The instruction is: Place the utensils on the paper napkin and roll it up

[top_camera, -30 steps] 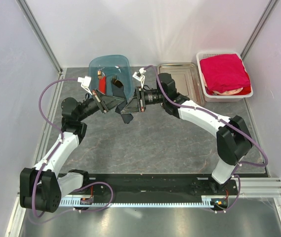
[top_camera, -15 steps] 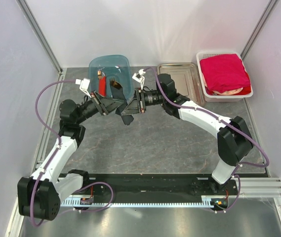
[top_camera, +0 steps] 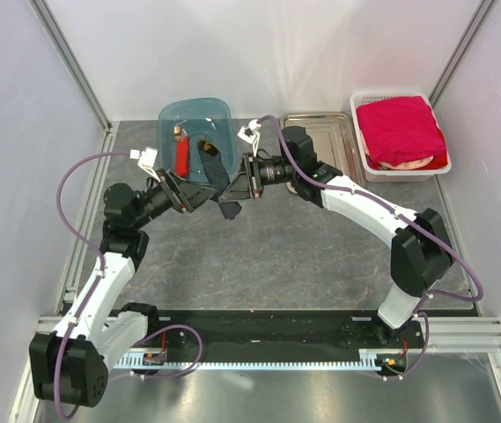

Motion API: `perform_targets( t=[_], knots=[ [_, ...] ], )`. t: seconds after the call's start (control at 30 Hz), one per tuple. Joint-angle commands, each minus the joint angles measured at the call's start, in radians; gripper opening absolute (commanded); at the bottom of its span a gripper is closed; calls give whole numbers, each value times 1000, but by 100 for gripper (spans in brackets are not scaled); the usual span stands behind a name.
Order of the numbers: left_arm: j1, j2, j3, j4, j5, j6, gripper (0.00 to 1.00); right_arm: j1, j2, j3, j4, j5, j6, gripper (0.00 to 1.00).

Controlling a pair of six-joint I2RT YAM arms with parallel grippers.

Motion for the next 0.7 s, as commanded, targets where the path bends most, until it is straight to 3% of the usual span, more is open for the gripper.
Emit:
perform_targets(
  t=[0.0, 0.13, 0.47, 0.67],
  knots=[
    [7, -9, -19, -11, -9, 21, 86, -3, -52, 44, 64, -26, 11, 0],
    [6, 10, -31, 50, 34, -27, 87, -1, -52, 38, 79, -35, 22, 0],
    [-4, 63, -42, 228, 71, -147, 63, 12, -46, 26, 111, -44, 43, 0],
    [-17, 80, -45, 257, 72, -167, 57, 16, -38, 27, 131, -50, 56, 0]
  ],
)
